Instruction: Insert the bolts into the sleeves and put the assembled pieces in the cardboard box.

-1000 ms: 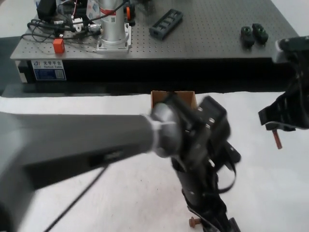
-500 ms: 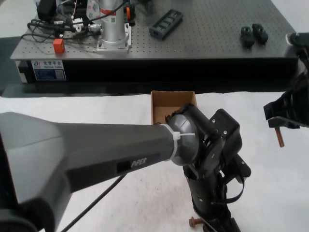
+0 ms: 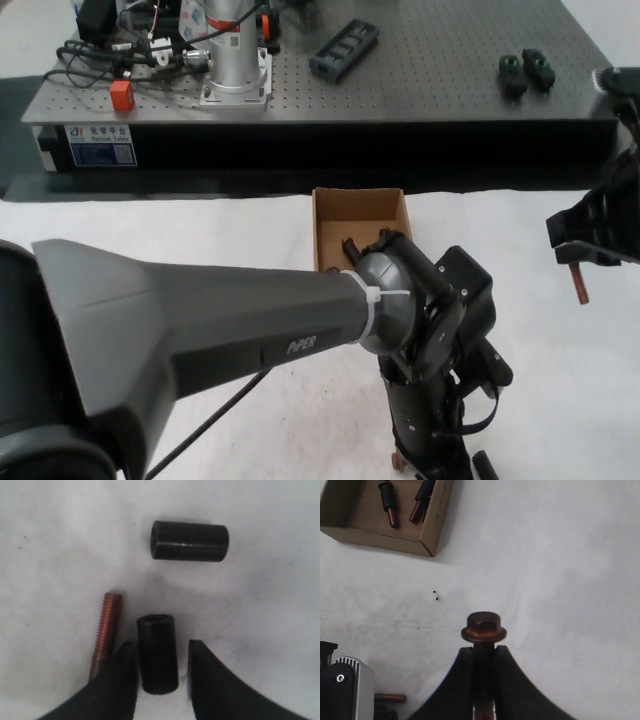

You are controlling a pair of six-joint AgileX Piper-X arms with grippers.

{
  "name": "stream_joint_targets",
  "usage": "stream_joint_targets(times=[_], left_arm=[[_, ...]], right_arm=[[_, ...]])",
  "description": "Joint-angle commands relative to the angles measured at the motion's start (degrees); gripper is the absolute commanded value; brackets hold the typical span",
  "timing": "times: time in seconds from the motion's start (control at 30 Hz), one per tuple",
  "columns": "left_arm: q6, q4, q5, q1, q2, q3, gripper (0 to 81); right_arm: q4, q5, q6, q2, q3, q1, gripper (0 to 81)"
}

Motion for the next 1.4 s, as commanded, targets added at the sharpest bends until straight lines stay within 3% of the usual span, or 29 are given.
stream_joint_targets(times=[0.0, 0.2, 0.33, 0.53, 0.67, 0.83, 1.1, 1.23, 1.37], left_arm=[[0.77, 0.17, 0.00, -0.25, -0.13, -0.46, 24.8], [0.77, -2.51, 0.97, -0.25, -0.13, -0.46, 16.2], [0.77, -2.28, 1.11, -0.25, -0.13, -0.46, 0.5], [-3.09, -1.72, -0.44, 0.01, -3.41, -0.63, 0.6], [-8.08, -3.02, -1.35, 2.46, -11.24, 0.81, 0.6], [-16.53, -16.12, 1.65, 6.23, -26.36, 14.16, 0.6], [-29.23, -52.03, 9.78, 7.24, -47.21, 38.88, 0.6], [-31.31, -58.55, 10.48, 7.24, -50.93, 42.87, 0.6], [-31.29, -58.78, 10.31, 7.24, -51.31, 42.90, 0.6]], right_arm=[[-0.27, -0.87, 0.22, -0.92, -0.32, -0.16, 0.7], [-0.16, -0.87, 0.19, -0.92, -0.32, -0.16, 0.7], [-0.32, -2.85, 0.19, -1.85, -0.32, -0.16, 0.7], [-1.76, -6.04, 1.82, -7.42, -0.32, -0.20, 0.7], [-2.54, -11.11, 4.31, -12.33, 0.22, -0.20, 0.7], [-15.01, -22.58, 16.82, -19.16, 7.53, 0.07, 0.7], [-49.10, -25.11, 39.60, -23.29, 19.94, 10.61, 0.7], [-52.21, -22.46, 41.39, -21.89, 20.20, 15.66, 0.7], [-52.21, -21.42, 41.12, -21.30, 20.20, 17.94, 0.7]])
